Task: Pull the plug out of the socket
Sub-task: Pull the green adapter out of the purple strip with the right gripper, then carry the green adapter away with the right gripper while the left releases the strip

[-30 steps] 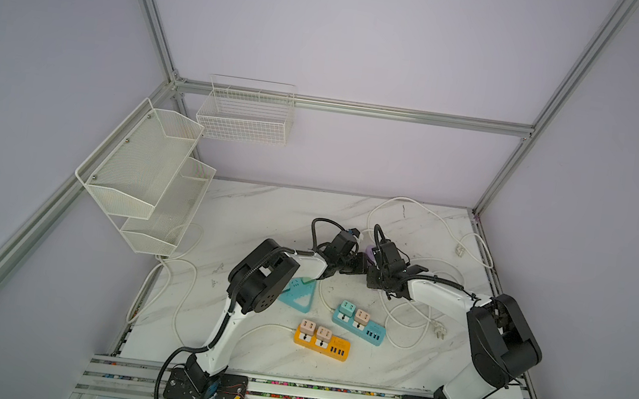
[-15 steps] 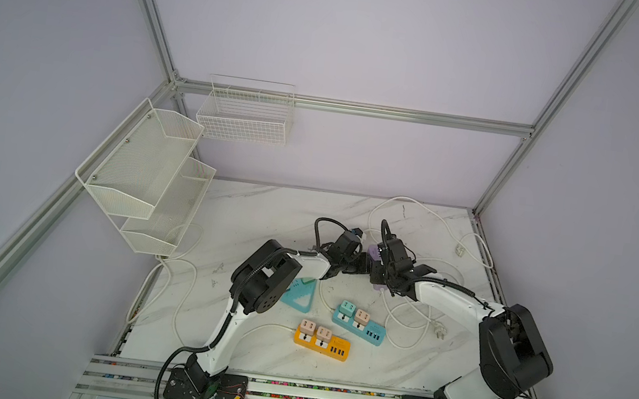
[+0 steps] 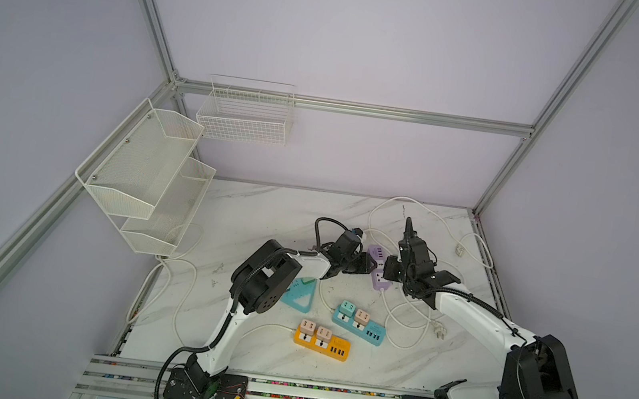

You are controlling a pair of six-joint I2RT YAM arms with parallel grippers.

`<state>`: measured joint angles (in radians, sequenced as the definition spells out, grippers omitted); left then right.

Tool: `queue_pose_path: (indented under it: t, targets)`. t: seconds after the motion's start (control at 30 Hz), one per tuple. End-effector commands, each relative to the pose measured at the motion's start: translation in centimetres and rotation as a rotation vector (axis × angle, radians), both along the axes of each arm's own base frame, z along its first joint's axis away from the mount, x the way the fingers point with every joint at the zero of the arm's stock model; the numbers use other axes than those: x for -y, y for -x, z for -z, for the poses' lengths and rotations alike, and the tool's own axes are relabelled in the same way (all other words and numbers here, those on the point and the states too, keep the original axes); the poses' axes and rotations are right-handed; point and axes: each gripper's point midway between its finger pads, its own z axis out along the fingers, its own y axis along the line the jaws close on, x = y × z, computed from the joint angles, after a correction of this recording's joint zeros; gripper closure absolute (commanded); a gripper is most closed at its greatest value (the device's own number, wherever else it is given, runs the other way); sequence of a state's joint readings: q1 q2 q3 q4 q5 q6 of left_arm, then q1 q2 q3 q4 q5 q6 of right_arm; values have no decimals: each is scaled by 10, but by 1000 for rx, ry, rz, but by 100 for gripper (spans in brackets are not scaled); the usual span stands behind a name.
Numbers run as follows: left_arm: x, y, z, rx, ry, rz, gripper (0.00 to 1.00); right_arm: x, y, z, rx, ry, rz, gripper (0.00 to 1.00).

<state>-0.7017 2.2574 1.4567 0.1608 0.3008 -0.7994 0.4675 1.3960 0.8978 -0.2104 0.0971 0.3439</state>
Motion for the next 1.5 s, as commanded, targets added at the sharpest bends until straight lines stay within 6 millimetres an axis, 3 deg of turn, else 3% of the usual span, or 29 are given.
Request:
queue_pose_path:
  t: [0.0, 0.03, 0.17, 0.47, 0.73, 0.87, 1.13, 1.3, 1.47]
  targets:
    - [-24, 17, 69, -110, -178, -19, 65, -9, 11, 7, -35, -73, -27, 90]
    - [-24, 17, 68, -107, -178, -15, 65, -11, 14, -3, -12, -104, -35, 90]
    - [-22, 13, 56, -76, -163, -10, 65, -21, 22, -6, -12, -185, -68, 90]
    - [-5, 10, -4, 15, -91, -6, 61, -28, 38, -8, -4, -284, -102, 90]
    - [-8, 16, -50, 49, -35, -15, 57, -33, 50, -18, 10, -368, -122, 90]
    - [-18, 24, -70, 63, -19, -26, 54, -34, 53, -13, -3, -388, -121, 90]
    - [-50, 47, -109, 106, -18, -62, 50, -46, 45, -32, 23, -433, -157, 90]
    - [-78, 63, -120, 117, -57, -90, 48, -60, 41, -39, 51, -528, -188, 90]
    - [-106, 83, -122, 109, -91, -126, 44, -77, 34, -35, 44, -599, -199, 90]
